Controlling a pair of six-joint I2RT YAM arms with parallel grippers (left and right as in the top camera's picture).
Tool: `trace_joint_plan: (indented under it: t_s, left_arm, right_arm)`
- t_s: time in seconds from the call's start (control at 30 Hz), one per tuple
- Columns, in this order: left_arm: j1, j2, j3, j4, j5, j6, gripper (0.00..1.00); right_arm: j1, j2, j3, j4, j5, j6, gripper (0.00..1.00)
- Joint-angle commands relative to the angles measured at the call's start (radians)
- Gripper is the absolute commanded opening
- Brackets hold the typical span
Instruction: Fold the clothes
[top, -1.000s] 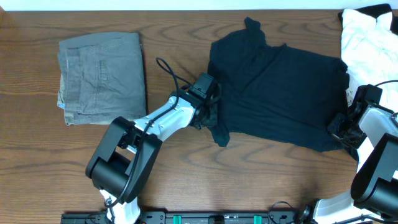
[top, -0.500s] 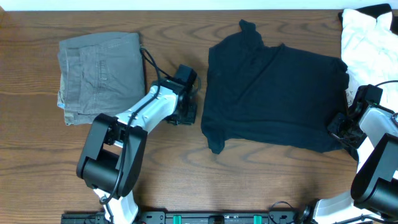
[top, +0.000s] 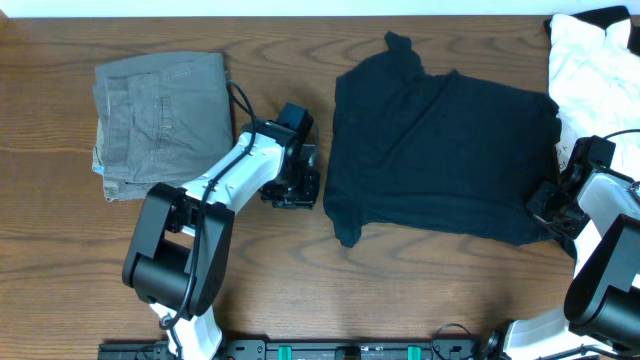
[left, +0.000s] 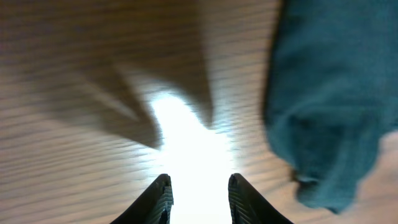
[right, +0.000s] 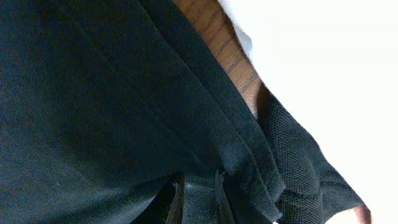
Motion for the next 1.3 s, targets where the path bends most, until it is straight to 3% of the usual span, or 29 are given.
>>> trace_joint_plan:
  t_s: [0.0, 0.3, 0.7, 1.27]
  left_arm:
    - [-0.028, 0.01, 0.014, 0.013, 0.073, -0.055, 0.33]
    - [-0.124, 0.056, 0.014, 0.003, 0.072, -0.077, 0.38]
    - [-0.133, 0.056, 0.015, -0.008, 0.081, -0.107, 0.43]
    - [-0.134, 0.056, 0.016, 0.291, 0.162, -0.141, 0.43]
  right_arm:
    - [0.0, 0.101, -0.069, 0.015, -0.103, -0.005, 0.18]
    - [0.0, 0.101, -0.069, 0.015, -0.103, -0.005, 0.18]
    - [0.0, 0.101, -0.069, 0.016, -0.103, -0.005, 0.19]
    - [0.0, 0.101, -0.069, 0.018, -0.103, -0.005, 0.2]
